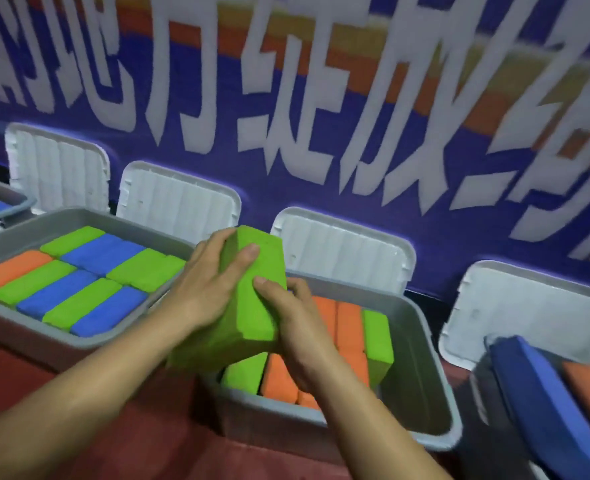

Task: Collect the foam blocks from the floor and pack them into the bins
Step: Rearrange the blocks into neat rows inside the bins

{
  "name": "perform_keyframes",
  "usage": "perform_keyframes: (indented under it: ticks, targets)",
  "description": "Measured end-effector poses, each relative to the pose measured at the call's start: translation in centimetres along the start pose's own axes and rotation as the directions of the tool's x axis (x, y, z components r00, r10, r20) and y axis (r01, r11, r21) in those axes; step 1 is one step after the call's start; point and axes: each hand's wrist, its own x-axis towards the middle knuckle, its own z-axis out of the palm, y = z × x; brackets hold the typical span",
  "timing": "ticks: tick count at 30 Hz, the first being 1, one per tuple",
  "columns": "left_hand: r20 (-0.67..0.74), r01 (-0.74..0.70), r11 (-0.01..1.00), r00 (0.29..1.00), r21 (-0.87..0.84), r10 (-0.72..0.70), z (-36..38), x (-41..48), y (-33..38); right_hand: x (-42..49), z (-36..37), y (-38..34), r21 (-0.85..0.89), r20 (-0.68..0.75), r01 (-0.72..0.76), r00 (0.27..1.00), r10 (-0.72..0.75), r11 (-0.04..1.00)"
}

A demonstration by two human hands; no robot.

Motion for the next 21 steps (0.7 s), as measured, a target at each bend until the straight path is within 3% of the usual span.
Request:
perform_keyframes:
  ticks: [6,12,21]
  targets:
    - [0.063,-0.107,0.987,0.991,-0.120,0.115,9.7,-1.1,10.2,-4.0,-10.3,-6.8,-0.241,-0.241,0.138,0.950,-0.197,0.961]
    - [0.381,-0.107,0.961,0.903,-0.254,0.201,19.9,-3.0,11.9,-6.7,-18.9,-6.9,-0.446,-0.360,0.121,0.883,-0.302,0.887]
    - [0.588,-0.097,0.995,0.804,-0.011,0.085,27.3,-3.4,7.5,-5.1,-24.0,0.2,-0.450,-0.491,-0.152,0.865,-0.101,0.880]
